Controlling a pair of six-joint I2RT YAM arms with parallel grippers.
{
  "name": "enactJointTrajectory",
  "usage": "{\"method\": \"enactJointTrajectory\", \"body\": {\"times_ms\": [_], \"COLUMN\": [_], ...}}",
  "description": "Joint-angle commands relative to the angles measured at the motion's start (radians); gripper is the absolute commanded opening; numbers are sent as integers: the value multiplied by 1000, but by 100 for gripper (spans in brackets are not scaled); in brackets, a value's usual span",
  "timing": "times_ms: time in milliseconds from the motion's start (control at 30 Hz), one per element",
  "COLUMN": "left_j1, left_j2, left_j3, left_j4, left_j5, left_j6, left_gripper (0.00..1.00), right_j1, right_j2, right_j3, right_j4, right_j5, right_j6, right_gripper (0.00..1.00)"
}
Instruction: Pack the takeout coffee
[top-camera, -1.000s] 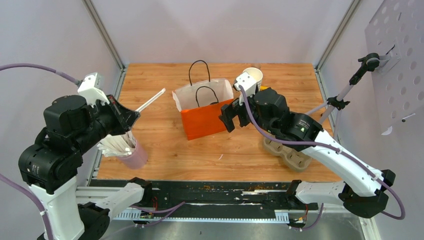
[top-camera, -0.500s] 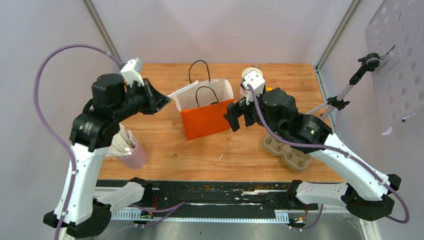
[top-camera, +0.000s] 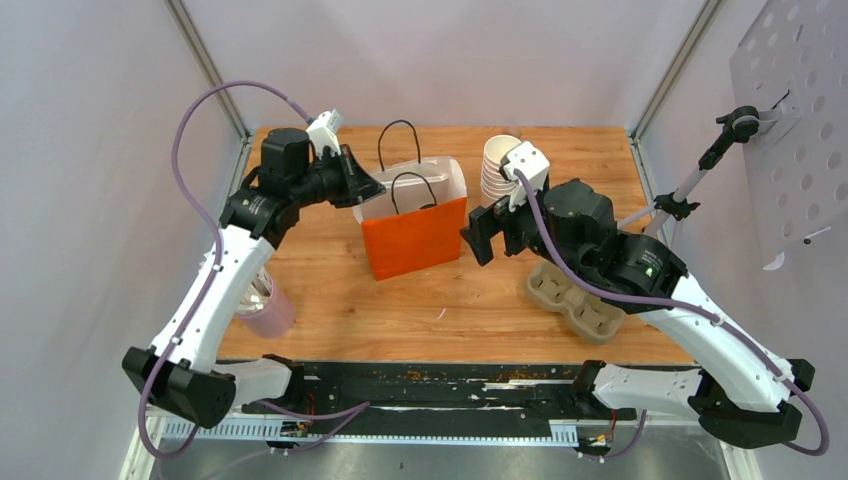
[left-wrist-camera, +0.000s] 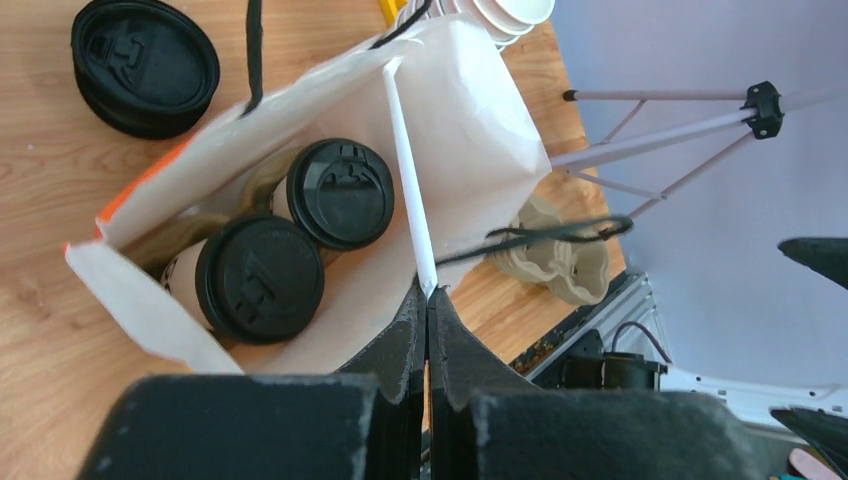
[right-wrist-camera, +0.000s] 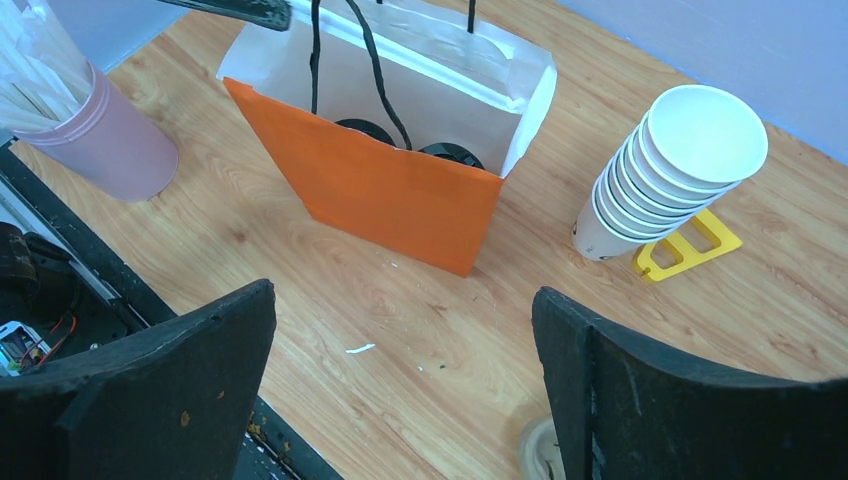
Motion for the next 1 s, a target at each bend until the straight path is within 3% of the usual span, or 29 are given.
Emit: {"method": "enactJointTrajectory", "body": {"times_ms": [0, 67, 167, 267, 300, 333, 600, 767, 867, 967], "left_j1": [5, 5, 5, 5, 4, 4, 5, 5, 5, 5], "left_j2": [48, 52, 64, 85, 92, 93, -13, -109, -130, -150], "left_j3": [-1, -25, -31, 49, 85, 118, 214, 230, 250, 261], "left_j4": [118, 145, 150, 57, 6, -35, -295, -465, -587, -739], "left_j5": [49, 49, 48, 29, 9, -11, -261, -431, -463, -592], "left_j6": [3, -7, -3, 47, 64, 82, 97, 130, 156, 69], "left_gripper": [0, 4, 27, 70, 94, 99, 100, 100, 100, 100], "right_j1": [-4, -4, -4, -4, -4, -4, -4, -4, -4, -4], "right_j2": [-17, -19, -27, -27, -27, -26, 19, -8, -30, -60], "right_j3": [49, 50, 52, 60, 63, 62, 131, 101, 71, 29], "right_j4": [-27, -33, -33, -39, -39, -39, -116, -104, -89, -58], "right_j5": [9, 17, 23, 32, 35, 37, 87, 70, 54, 31], "right_j6": [15, 16, 13, 9, 10, 10, 16, 37, 41, 44], "right_gripper": [100, 100, 100, 100, 100, 100, 100, 100, 100, 100]}}
